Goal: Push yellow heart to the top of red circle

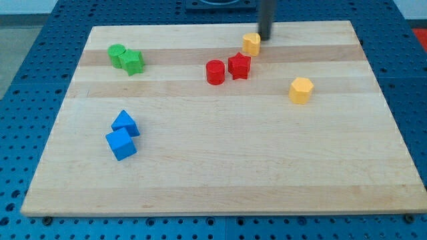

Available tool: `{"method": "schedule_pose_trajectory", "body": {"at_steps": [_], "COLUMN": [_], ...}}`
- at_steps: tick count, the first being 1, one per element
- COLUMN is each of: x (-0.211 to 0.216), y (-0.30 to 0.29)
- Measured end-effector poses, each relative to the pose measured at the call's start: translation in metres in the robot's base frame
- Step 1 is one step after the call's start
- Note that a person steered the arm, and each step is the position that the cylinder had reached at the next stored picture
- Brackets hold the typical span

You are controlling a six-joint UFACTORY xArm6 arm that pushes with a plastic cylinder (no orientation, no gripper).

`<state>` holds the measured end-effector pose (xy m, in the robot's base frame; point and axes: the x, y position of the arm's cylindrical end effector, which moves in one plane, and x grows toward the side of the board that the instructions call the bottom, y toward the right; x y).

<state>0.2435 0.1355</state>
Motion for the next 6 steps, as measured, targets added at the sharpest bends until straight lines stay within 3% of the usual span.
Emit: {"method": "schedule_pose_trajectory", "body": {"at_steps": [1, 2, 3, 5, 6], "x": [0.033, 0.034, 0.015, 0.01, -0.018], "y": [0.025, -0.039, -0.115, -0.086, -0.151]}}
